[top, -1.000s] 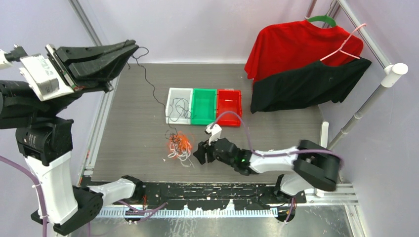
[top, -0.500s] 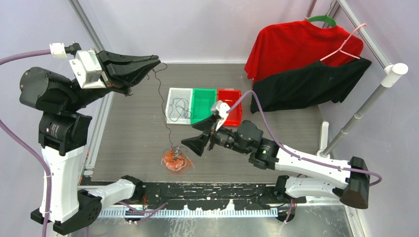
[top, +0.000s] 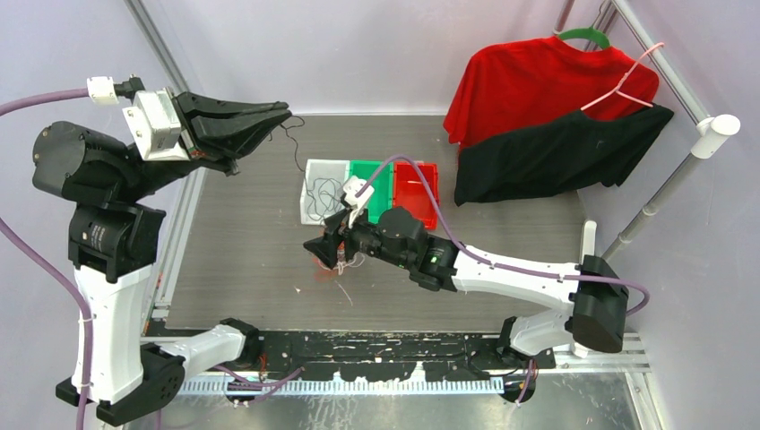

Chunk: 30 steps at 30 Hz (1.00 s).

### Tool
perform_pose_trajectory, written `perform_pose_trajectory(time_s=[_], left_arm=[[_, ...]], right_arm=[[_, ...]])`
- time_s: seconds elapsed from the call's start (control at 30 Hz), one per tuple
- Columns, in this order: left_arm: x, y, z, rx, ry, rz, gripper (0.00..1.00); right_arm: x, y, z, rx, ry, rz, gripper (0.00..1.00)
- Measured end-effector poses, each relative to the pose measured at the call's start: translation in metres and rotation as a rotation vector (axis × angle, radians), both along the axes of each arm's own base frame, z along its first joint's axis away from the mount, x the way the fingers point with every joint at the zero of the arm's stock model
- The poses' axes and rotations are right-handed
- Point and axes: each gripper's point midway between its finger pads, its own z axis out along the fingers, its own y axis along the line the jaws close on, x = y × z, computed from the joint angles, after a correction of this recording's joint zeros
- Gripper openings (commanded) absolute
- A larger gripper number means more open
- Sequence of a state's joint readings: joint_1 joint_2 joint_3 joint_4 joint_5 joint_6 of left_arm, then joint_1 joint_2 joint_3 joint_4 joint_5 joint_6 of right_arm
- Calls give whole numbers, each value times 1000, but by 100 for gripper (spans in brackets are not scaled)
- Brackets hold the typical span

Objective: Untangle the cables
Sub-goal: Untie the cable.

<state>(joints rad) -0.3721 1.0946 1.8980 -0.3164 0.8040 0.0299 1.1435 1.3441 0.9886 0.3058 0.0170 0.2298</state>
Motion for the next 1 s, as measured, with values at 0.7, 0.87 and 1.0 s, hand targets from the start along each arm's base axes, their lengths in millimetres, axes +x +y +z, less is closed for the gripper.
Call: perform_pose_trajectory(time_s=[0.7,0.87,1.0], left_arm=[[-8,0,12,-10,-19,-21,0],[-10,0,19,-18,-30,-27,0],[-11,-1,25,-24,-33,-37,0]], right_arm=[[35,-2,-39,-96,-3,-177,60],[39,9,-61,-130,11,-172,49],[42,27,-86,-155,32,-144,41]])
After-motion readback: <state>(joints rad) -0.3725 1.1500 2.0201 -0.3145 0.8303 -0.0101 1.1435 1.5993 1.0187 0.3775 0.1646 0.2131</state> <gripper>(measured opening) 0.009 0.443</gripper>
